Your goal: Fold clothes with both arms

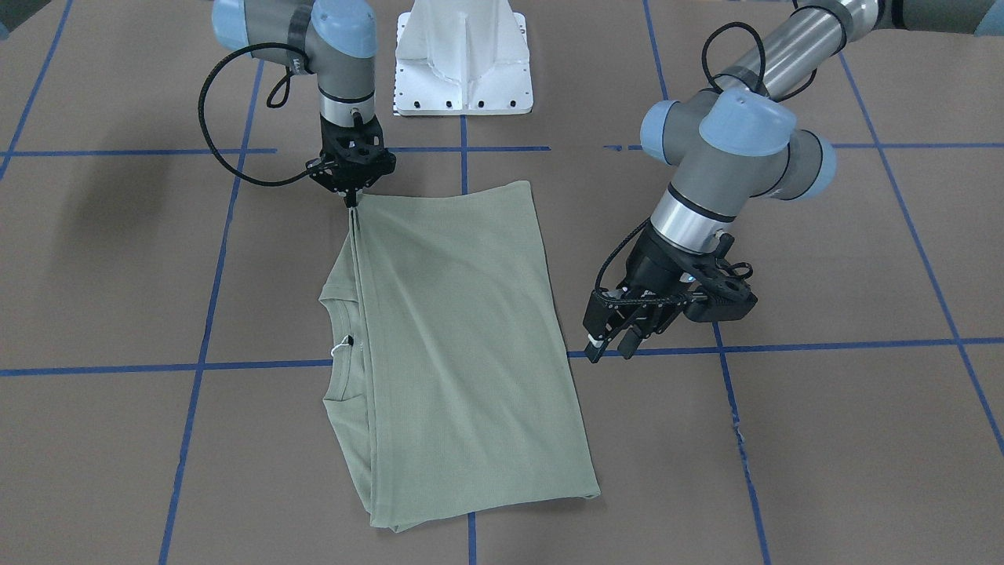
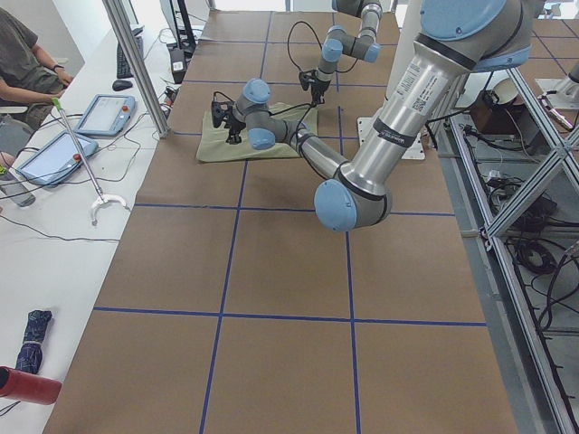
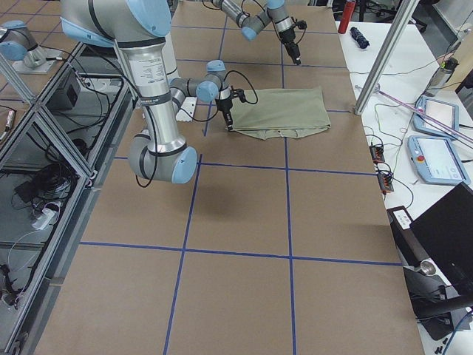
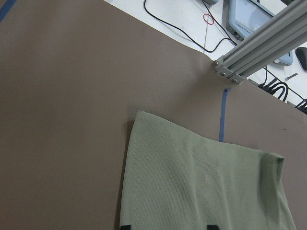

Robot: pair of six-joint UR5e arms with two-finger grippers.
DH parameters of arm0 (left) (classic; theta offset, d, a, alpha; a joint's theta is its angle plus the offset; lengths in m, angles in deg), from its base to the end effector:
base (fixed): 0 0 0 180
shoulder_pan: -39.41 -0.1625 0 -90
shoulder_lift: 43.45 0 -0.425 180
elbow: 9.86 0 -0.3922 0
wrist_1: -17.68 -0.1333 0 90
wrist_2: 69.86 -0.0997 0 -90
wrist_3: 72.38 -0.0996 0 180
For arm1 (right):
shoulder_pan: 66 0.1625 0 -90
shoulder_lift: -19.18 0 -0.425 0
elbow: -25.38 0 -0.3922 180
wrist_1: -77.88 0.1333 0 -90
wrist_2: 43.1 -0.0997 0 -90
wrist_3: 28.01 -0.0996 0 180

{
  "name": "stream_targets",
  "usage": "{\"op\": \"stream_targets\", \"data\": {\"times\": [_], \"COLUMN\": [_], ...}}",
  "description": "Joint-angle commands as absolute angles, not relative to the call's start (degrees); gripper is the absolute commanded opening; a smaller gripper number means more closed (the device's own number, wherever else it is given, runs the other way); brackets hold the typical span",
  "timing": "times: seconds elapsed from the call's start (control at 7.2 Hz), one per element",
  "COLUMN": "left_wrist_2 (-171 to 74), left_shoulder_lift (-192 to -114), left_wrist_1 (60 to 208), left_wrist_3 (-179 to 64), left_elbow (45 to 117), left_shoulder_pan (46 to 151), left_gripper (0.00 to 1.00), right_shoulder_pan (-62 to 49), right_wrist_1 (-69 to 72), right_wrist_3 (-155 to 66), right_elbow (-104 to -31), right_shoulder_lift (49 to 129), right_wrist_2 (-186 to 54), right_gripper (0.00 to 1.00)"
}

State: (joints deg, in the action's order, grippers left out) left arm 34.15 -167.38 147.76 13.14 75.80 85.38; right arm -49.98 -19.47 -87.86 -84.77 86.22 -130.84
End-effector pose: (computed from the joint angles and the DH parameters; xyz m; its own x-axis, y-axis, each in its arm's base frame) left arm 0.4105 -0.5817 0.2616 0.2829 -0.1836 -0.9414 0.5193 0.8545 -0.0106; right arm -0.5303 -0.2950 0.3083 0.8241 -0.2855 0.4893 0.1341 0.9375 0.3212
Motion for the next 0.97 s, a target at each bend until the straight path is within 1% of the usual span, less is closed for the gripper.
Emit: {"op": "stream_targets", "data": {"times": [0.0, 0.14, 0.28, 0.42, 0.83], "left_wrist_2": [34.12, 34.21, 34.12, 34.21, 34.38], "left_shoulder_lift": [-167.37, -167.37, -167.37, -167.37, -167.29], "left_wrist_1": [147.67, 147.67, 147.67, 147.67, 147.67], "left_wrist_3": [13.58, 13.67, 13.93, 14.02, 13.93], "left_elbow": [75.83, 75.83, 75.75, 75.75, 75.66], "left_shoulder_pan": [85.38, 85.38, 85.38, 85.38, 85.38], "left_gripper": [0.61, 0.61, 0.61, 0.61, 0.61], "right_shoulder_pan": [-49.57, -48.09, -46.85, -45.89, -46.14], "right_wrist_1": [-19.41, -19.15, -18.97, -18.8, -17.92], "right_wrist_3": [-88.31, -88.48, -88.74, -92.4, -120.55], "right_elbow": [-84.84, -84.93, -84.84, -84.84, -84.58], "right_shoulder_lift": [85.89, 85.02, 84.14, 83.95, 83.87], "right_wrist_2": [-130.9, -131.08, -131.08, -131.17, -131.25], "right_gripper": [0.41, 0.51, 0.55, 0.58, 0.61]}}
